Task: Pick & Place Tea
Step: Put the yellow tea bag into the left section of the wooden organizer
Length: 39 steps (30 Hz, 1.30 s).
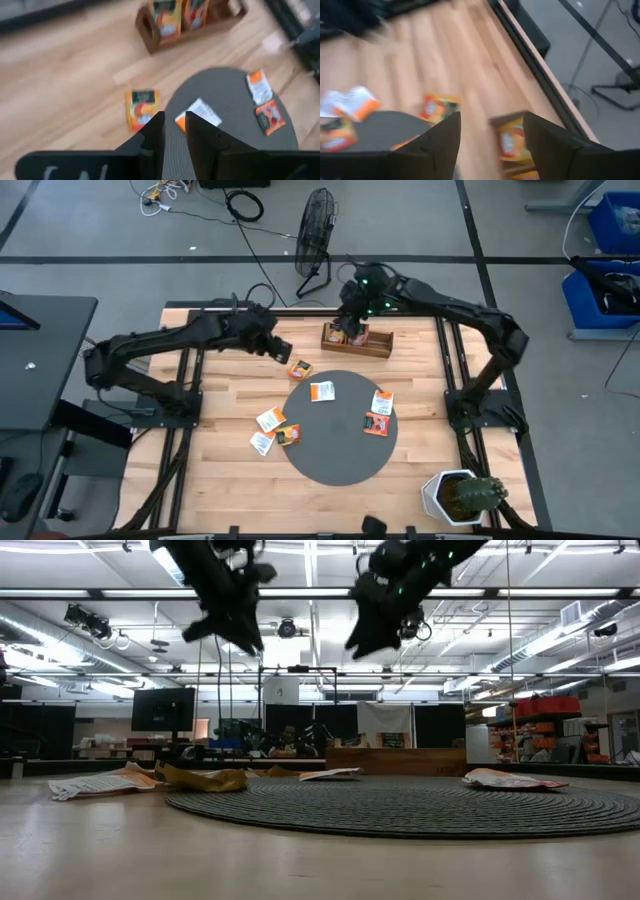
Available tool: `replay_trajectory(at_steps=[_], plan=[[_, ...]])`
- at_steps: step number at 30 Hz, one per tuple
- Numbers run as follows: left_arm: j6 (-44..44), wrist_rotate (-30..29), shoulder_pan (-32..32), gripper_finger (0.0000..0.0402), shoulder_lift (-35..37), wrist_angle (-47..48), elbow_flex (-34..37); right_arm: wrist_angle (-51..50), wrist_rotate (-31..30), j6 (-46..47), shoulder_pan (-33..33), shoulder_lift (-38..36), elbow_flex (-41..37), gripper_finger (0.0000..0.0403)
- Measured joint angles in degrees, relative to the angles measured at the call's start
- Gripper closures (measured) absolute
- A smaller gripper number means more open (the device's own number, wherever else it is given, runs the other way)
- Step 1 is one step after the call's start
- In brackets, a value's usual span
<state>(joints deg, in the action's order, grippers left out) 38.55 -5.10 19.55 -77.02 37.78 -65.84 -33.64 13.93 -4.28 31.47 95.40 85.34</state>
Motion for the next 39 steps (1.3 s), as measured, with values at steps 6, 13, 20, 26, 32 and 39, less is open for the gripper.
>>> replay_trajectory(at_steps=[6,13,20,26,32,39], plan=[[1.7,12.1,5.5,0.0265,-10.3,-2.5,0.0,0.6,-1.6,4.2,-6.5,-5.3,0.0,0.0183],[2.4,12.2,7.1,0.019,-21.2,-3.5,0.0,0.4,-5.8,6.7,-11.9,-8.4,0.0,0.019],[2.4,12.6,6.6,0.0159,-26.8,-3.7,0.0,0.0,-6.0,9.6,-14.2,-8.8,0.0,0.0193],[2.3,12.5,5.9,0.0162,-29.7,-4.3,0.0,0.2,-7.6,9.3,-15.3,-8.8,0.0,0.0193],[3.9,10.9,4.3,0.0166,-32.3,-5.1,-0.3,0.4,-7.6,8.2,-15.3,-8.8,0.0,0.0193],[6.2,8.0,2.9,0.0225,-32.2,-5.4,-0.2,0.5,-7.6,6.8,-15.2,-8.8,0.0,0.0193]])
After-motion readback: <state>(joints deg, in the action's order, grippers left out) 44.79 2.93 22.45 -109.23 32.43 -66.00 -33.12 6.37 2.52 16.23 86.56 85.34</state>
